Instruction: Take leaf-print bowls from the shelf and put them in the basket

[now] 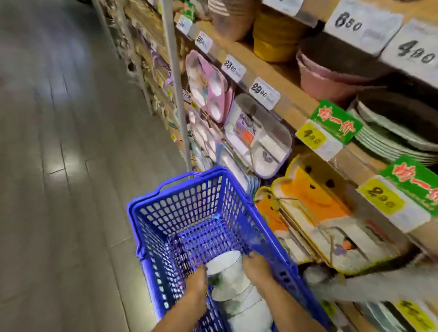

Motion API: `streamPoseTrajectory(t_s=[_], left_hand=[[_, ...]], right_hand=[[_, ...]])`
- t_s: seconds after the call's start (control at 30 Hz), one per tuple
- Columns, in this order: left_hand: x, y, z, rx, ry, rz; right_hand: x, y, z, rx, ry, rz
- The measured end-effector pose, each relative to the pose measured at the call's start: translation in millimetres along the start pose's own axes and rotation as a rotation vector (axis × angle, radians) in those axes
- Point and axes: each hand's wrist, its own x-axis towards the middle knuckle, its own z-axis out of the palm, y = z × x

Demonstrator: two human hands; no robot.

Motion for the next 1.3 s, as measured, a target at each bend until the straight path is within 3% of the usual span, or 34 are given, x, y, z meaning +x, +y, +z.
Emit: streamPoseTrajectory(t_s=[0.2, 0.33, 0.47, 0.77, 0.97, 1.13, 1.3], left_hand=[[66.6, -30.5, 39.1, -0.008, 0.006, -0.186], [102.0, -38.3, 48.8, 0.024, 0.152, -0.261], [124.6, -32.5, 53.8, 0.108, 0.283, -0.180], [98.8, 5.8, 48.5, 0.072, 0.253, 0.062], [50.8, 54.1, 25.1, 0.183, 0.193, 0.213], [-16.9, 93.5, -1.8, 0.169, 0.015, 0.386], [-93.8, 124.9, -12.2, 0.232, -0.196, 0.528]], right_hand=[[58.2, -6.6, 35.0, -0.243, -0.035, 0.067], [81.7, -3.3, 52.4, -0.333, -0.061, 0.113], [88.6, 0.1, 55.1, -0.365, -0.037, 0.127], [61.5, -21.1, 34.0, -0.181, 0.035, 0.170], [15.5, -48.0, 3.8, 0.121, 0.035, 0.033], [-38.9, -67.7, -31.3, 0.516, -0.049, -0.052], [-111.8, -90.4, -65.5, 0.918, 0.050, -0.164]])
